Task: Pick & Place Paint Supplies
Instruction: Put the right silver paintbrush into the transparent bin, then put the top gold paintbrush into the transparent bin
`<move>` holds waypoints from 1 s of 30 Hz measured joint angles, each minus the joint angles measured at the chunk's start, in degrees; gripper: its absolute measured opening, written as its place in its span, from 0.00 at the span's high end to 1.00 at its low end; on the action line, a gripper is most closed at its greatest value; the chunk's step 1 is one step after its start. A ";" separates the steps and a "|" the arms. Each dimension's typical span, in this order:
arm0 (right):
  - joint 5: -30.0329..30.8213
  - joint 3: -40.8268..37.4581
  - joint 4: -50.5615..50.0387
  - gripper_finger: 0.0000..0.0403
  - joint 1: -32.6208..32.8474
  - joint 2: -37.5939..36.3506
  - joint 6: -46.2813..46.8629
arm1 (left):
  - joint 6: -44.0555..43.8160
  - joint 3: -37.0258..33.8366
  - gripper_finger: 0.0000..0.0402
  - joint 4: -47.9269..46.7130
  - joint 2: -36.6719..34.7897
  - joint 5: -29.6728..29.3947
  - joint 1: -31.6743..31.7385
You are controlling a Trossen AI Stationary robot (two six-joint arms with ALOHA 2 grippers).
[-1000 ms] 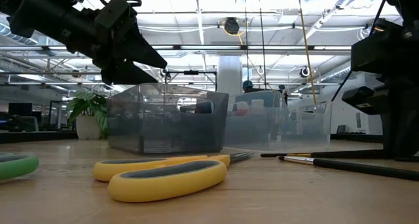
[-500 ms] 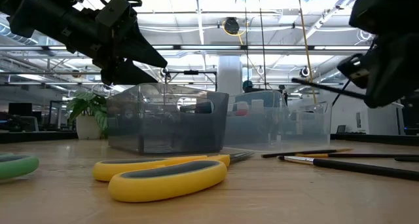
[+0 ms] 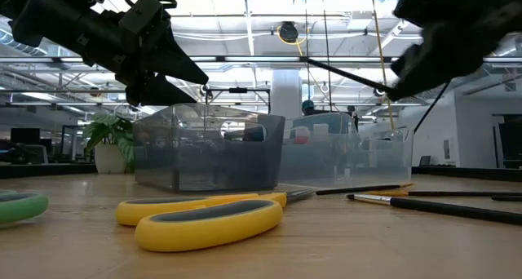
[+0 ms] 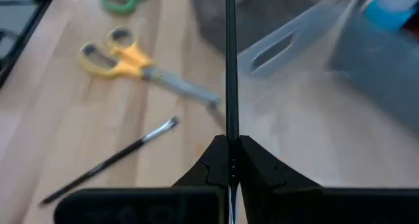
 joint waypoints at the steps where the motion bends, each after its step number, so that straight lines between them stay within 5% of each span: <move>1: -0.86 0.89 -0.52 0.99 -1.24 0.00 -1.38 | 0.00 0.00 0.09 0.00 0.00 0.00 -0.01; 9: -5.82 4.68 -9.59 0.99 -12.42 -0.07 -15.59 | 0.00 0.00 0.09 -0.02 0.00 0.02 -0.01; 18: -5.77 4.66 -15.27 0.97 -19.51 -0.02 -18.68 | 0.02 0.00 0.09 -0.04 0.00 0.02 0.01; 30: -5.64 4.66 -13.96 0.71 -19.57 -0.02 -17.65 | 0.02 0.00 0.09 -0.04 0.00 0.04 -0.01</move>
